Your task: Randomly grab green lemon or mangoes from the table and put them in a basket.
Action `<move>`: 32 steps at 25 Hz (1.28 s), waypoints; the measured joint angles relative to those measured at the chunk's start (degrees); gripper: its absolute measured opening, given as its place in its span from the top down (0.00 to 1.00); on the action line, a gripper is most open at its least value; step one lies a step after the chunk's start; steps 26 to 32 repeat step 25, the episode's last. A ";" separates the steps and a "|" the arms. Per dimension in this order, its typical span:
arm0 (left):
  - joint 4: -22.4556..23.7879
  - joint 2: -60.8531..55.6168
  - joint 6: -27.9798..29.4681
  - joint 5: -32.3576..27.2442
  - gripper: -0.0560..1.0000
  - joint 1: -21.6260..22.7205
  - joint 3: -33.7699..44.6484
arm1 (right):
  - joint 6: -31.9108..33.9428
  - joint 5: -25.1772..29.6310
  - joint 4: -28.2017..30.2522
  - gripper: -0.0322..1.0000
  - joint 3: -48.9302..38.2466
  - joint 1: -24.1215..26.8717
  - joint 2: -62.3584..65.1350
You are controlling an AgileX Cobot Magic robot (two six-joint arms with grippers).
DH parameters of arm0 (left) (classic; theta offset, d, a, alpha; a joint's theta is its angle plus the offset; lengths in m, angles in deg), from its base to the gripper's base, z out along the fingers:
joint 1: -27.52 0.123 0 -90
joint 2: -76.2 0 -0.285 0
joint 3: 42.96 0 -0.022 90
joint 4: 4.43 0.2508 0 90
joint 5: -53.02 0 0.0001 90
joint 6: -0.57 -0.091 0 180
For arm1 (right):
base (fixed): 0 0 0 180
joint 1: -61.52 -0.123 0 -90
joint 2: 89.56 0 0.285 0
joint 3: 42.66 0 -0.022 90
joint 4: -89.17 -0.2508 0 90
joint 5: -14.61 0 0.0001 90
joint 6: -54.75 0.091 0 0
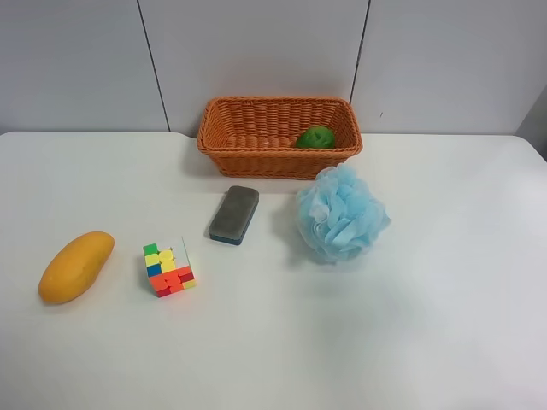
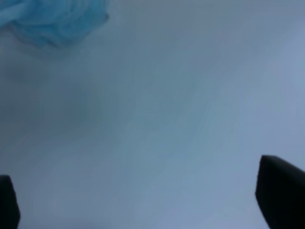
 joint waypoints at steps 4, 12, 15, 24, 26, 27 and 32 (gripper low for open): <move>0.00 0.00 0.00 0.00 0.01 0.00 0.00 | 2.26 -1.76 -0.75 0.01 -7.84 0.80 10.25; 0.00 0.00 0.00 0.00 0.01 0.00 0.00 | 2.51 -7.18 -3.77 0.01 -14.78 9.48 26.92; 0.00 0.00 0.00 0.00 0.01 0.00 0.00 | 2.51 -7.25 -3.77 0.01 -14.78 11.91 27.57; 0.00 0.00 0.00 0.00 0.01 0.00 0.00 | 2.51 -7.25 -3.77 0.01 -14.78 12.25 27.57; 0.00 0.00 0.00 0.00 0.01 0.00 0.00 | 2.51 -7.25 -3.77 0.01 -14.78 12.25 27.57; 0.00 0.00 0.00 0.00 0.01 0.00 0.00 | 2.51 -7.25 -3.77 0.01 -14.78 12.25 27.57; 0.00 0.00 0.00 0.00 0.01 0.00 0.00 | 2.51 -7.25 -3.77 0.01 -14.78 12.25 27.57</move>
